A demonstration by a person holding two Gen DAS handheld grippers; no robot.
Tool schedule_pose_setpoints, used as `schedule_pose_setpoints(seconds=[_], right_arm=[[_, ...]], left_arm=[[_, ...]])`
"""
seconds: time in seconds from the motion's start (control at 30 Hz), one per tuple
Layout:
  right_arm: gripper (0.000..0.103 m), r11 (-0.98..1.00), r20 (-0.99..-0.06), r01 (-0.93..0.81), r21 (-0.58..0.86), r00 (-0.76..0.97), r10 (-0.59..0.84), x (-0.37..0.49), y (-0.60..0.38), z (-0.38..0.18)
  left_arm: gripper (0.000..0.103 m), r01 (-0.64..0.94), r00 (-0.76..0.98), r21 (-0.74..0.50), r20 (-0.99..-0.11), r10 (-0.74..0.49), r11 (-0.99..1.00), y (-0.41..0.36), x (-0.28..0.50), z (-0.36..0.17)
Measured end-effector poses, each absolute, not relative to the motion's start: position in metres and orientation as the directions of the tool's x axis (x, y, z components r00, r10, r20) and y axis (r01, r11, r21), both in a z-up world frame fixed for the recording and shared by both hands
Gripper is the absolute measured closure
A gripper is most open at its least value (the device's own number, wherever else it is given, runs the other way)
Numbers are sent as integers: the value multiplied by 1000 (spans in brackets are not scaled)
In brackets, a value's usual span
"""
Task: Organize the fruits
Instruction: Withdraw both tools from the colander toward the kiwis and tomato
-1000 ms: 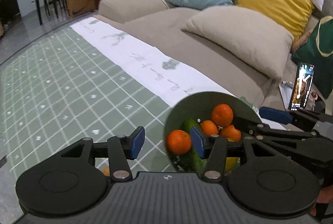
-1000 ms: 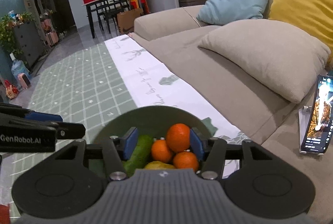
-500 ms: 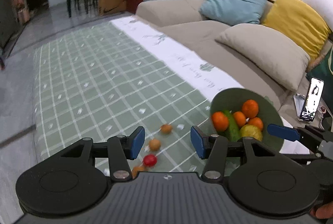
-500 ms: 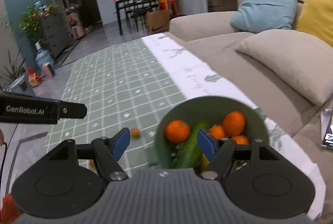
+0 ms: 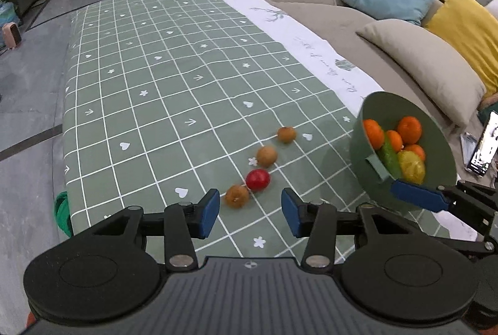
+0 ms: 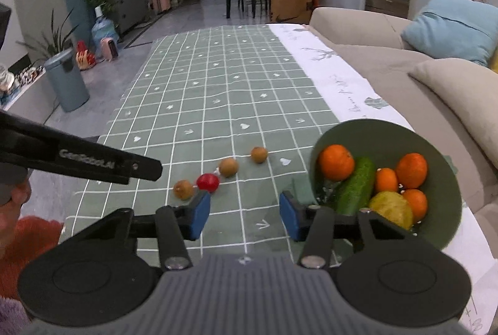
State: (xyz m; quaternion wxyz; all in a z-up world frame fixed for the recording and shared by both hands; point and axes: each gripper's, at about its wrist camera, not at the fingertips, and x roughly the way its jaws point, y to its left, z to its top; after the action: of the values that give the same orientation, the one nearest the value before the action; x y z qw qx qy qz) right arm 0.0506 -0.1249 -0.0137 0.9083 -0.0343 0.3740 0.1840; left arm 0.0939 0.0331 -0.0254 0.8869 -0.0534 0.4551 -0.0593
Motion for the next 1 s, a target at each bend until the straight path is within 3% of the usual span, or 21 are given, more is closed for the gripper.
schedule_pose_setpoints(seconds=[0.17, 0.43, 1.0], right_arm=[[68, 927, -710, -370, 67, 635, 305, 55, -120, -24], [80, 919, -730, -392, 42, 616, 296, 63, -107, -40], [82, 904, -778, -421, 75, 542, 317, 92, -92, -72]], left_arm=[[57, 56, 555, -152, -817, -157, 987, 33, 99, -40], [58, 15, 500, -207, -846, -186, 978, 39, 112, -66], [60, 19, 458, -173, -874, -163, 985, 35, 144, -98]])
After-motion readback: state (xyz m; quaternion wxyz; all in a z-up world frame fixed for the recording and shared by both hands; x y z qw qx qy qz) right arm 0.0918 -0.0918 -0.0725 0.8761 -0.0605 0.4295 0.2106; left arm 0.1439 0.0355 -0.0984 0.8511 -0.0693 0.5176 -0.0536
